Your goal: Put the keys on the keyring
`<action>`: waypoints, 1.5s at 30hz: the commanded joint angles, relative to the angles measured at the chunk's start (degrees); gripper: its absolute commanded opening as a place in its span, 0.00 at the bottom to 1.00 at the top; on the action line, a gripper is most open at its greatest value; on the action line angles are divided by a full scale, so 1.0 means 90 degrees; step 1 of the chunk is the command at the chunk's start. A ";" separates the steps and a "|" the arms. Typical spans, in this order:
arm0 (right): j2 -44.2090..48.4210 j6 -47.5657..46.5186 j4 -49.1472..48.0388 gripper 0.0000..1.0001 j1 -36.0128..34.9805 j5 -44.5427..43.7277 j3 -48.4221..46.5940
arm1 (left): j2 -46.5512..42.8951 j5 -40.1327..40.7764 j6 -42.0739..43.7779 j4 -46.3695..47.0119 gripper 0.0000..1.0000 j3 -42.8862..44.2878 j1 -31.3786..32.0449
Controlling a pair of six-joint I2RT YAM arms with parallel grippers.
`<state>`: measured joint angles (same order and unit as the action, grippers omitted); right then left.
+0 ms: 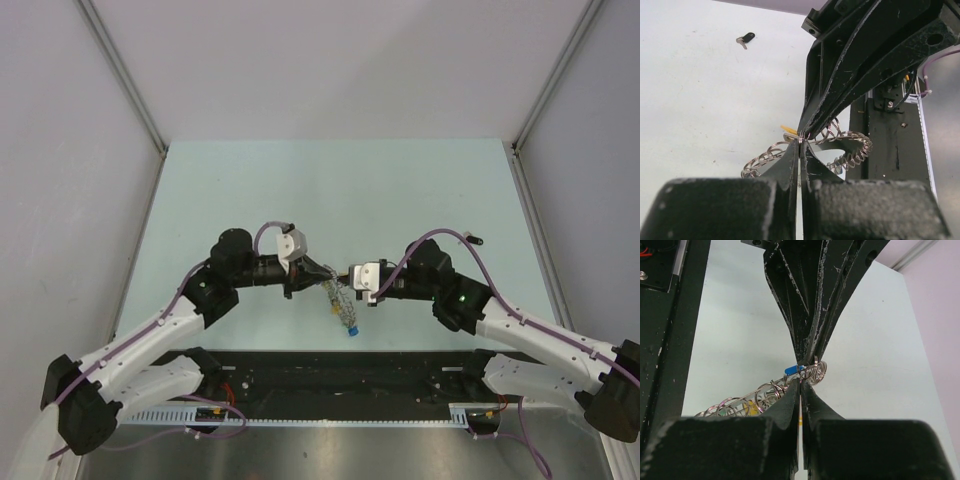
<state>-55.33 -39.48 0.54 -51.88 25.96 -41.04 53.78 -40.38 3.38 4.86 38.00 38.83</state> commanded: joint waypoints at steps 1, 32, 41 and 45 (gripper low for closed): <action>0.0044 0.0061 -0.0304 0.00 0.0002 0.0173 -0.0108 | -0.0223 0.0209 -0.0112 0.0467 0.11 -0.0042 -0.0047; 0.0044 -0.0242 0.0126 0.00 -0.0095 0.0300 -0.0274 | 0.1817 -0.1011 0.3453 -0.3773 0.40 0.2243 0.0188; 0.0015 -0.0232 0.0126 0.00 -0.0115 0.0300 -0.0294 | 0.1993 -0.1255 0.3355 -0.3558 0.34 0.2262 0.0324; -0.0004 -0.0232 0.0116 0.00 -0.0125 0.0309 -0.0304 | 0.2032 -0.1265 0.3307 -0.3519 0.30 0.2262 0.0373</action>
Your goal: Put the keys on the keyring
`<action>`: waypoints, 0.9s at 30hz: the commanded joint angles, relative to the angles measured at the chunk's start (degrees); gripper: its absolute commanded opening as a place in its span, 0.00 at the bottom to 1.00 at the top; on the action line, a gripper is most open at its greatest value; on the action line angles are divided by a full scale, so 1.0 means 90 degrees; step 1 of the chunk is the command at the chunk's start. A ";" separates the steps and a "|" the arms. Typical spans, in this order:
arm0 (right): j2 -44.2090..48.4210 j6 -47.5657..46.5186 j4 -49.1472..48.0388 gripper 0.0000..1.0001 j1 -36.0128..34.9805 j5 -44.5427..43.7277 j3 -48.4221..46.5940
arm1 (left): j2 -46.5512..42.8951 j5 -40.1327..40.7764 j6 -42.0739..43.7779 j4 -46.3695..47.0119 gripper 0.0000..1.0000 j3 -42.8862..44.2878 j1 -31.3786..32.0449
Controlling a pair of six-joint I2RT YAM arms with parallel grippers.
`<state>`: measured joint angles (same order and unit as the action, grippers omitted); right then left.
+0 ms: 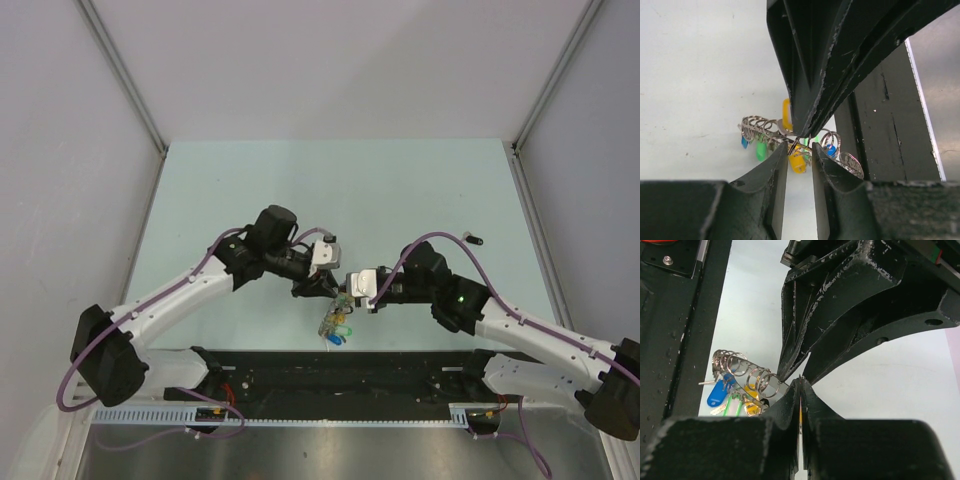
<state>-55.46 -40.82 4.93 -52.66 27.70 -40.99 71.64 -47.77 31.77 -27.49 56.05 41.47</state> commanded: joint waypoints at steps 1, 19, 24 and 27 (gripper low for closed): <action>0.0020 -0.0093 -0.0372 0.00 -0.0047 0.0115 -0.0309 | 0.0048 -0.0435 0.0161 0.0075 0.29 0.0256 0.0089; 0.0332 -0.0074 0.0058 0.00 0.0099 -0.0168 -0.0309 | -0.0586 0.0493 -0.0306 0.0231 0.00 -0.0202 0.0070; 0.0401 -0.0064 0.0116 0.00 0.0129 -0.0080 -0.0299 | -0.0723 0.0659 -0.0492 0.0397 0.00 -0.0349 0.0070; 0.0352 -0.0074 0.0097 0.00 0.0129 -0.0012 -0.0299 | -0.0713 0.0698 -0.0658 0.0543 0.00 -0.0339 0.0060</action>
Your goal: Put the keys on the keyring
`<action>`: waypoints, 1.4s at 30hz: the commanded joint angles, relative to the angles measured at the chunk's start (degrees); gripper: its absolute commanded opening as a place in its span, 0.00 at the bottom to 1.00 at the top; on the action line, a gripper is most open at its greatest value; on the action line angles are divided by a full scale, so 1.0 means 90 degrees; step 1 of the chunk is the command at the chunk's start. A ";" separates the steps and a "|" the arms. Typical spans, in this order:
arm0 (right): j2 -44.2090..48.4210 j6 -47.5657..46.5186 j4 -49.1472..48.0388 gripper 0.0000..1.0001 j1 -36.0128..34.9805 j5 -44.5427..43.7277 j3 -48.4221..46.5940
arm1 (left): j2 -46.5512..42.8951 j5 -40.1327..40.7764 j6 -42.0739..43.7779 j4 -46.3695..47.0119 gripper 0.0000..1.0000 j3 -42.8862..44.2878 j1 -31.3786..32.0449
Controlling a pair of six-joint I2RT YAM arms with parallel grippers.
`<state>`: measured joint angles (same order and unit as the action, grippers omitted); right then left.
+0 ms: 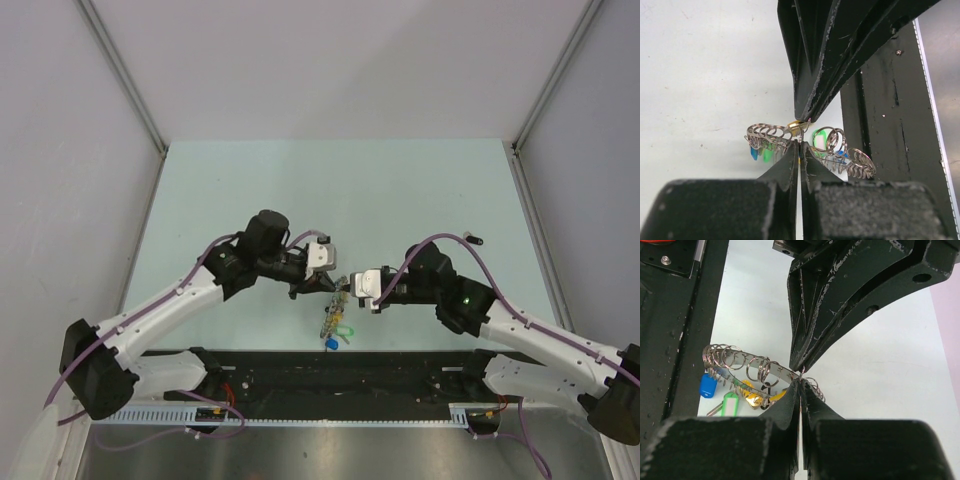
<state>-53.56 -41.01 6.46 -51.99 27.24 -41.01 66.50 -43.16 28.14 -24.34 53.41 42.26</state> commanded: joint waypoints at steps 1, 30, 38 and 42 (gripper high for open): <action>0.0121 -0.0043 -0.0073 0.00 0.0054 0.0049 -0.0296 | -0.0172 0.0215 -0.0391 0.0262 0.00 -0.0055 -0.0028; -0.0601 0.0367 -0.1214 0.00 0.0405 0.0118 -0.0296 | -0.1256 0.1952 -0.2073 0.2755 0.00 -0.0935 -0.0262; -0.1352 0.1098 -0.2347 0.09 0.0786 -0.0419 -0.0345 | -0.1041 0.2451 -0.1516 0.1738 0.00 -0.0437 -0.0554; -0.1559 0.1617 -0.2612 0.37 0.0815 -0.1081 -0.0472 | -0.1002 0.2880 -0.1321 0.1241 0.00 -0.0202 -0.0604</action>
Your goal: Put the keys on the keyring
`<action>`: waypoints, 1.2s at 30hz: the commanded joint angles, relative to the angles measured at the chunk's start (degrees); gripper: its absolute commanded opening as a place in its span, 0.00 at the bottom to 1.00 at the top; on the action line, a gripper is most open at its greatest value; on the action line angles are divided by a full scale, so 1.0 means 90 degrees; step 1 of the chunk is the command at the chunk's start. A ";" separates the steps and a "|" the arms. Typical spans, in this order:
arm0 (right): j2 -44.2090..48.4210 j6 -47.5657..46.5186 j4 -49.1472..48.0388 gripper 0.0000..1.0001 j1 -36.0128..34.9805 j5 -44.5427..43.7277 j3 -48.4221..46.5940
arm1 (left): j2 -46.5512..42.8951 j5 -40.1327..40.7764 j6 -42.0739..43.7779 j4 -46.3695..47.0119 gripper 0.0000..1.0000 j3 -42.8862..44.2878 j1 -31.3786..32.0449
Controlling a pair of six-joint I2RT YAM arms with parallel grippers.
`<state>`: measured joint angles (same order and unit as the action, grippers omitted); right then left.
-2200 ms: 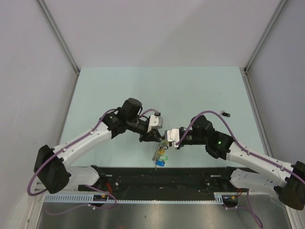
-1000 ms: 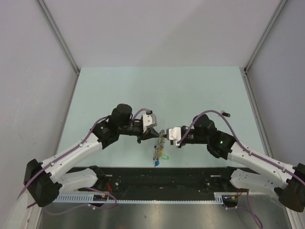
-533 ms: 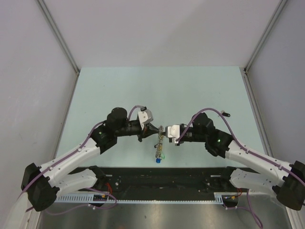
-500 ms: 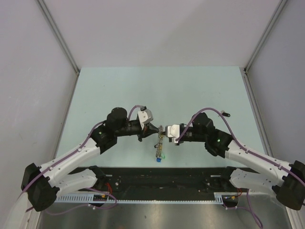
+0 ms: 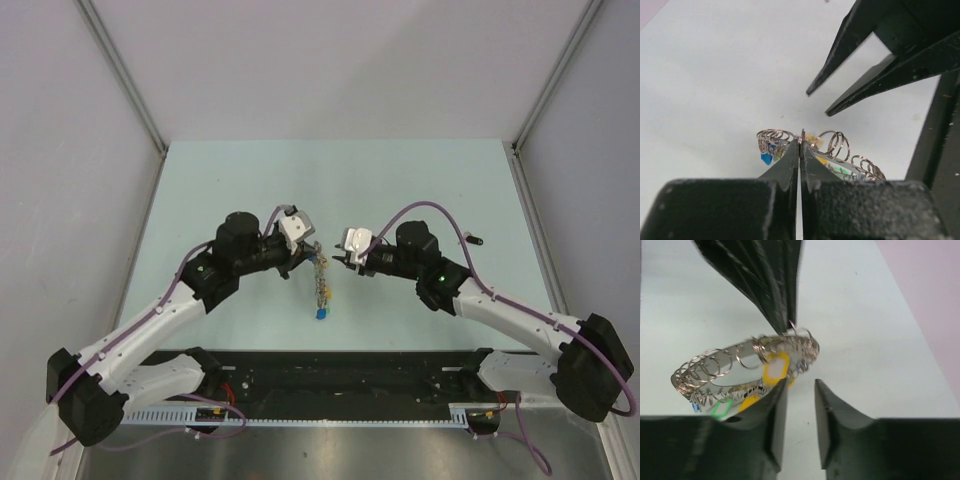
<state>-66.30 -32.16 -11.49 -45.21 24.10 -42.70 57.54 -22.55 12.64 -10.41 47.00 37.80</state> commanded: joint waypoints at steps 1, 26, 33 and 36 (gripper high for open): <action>-0.0123 0.0789 -0.0667 0.43 0.0072 -0.0831 -0.0285 | -0.0016 0.0697 0.0479 -0.0395 0.00 0.0558 -0.0108; 0.3983 0.4743 0.2750 1.00 0.0248 -0.4697 0.0445 | 0.3758 0.2594 0.0033 -0.1660 0.00 0.3184 -0.0858; 0.5393 0.4980 0.3004 1.00 0.0258 -0.5489 0.0692 | 0.5090 0.2351 -0.0563 -0.0621 0.06 0.3771 -0.1133; 0.5755 0.5067 0.3219 1.00 0.0258 -0.5645 0.0624 | 0.5034 0.2164 -0.1051 -0.0182 0.28 0.3713 -0.1309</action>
<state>-16.69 11.03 15.35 -43.00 -22.22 -36.32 103.92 -0.14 10.50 -19.94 78.43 27.66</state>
